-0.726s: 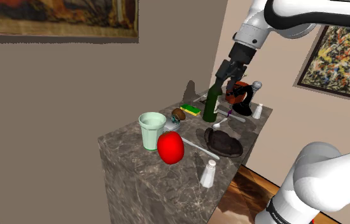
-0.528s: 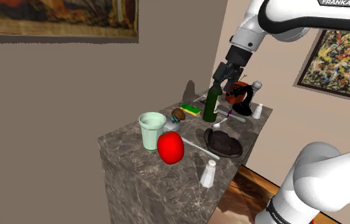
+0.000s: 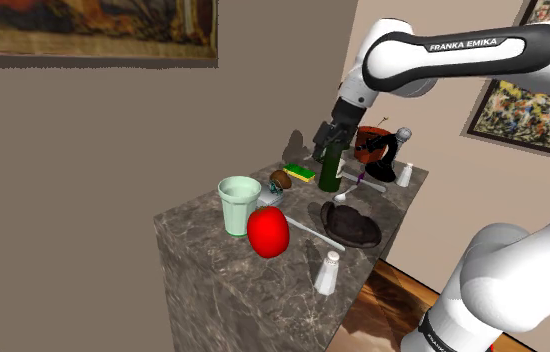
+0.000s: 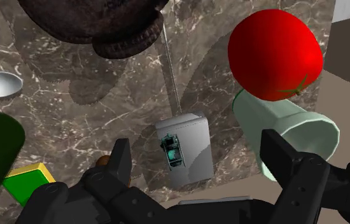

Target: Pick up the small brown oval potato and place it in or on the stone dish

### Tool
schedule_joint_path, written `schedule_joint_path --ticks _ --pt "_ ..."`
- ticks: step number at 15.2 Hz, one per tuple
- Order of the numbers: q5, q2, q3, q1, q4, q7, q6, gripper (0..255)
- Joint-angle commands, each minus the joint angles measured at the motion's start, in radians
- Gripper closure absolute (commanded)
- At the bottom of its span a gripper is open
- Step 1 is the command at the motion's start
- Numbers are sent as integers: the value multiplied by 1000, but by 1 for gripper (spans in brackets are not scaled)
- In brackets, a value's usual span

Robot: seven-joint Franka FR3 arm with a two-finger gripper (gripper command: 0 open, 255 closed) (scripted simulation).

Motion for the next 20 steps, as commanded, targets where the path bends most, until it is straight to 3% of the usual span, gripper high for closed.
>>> schedule_joint_path --ticks 1,10,20 --pt "-2 69 -15 -2 7 -23 69 0" --pt "25 371 -70 -1 79 -116 321 0" --pt "134 743 -101 -21 292 -247 499 0"
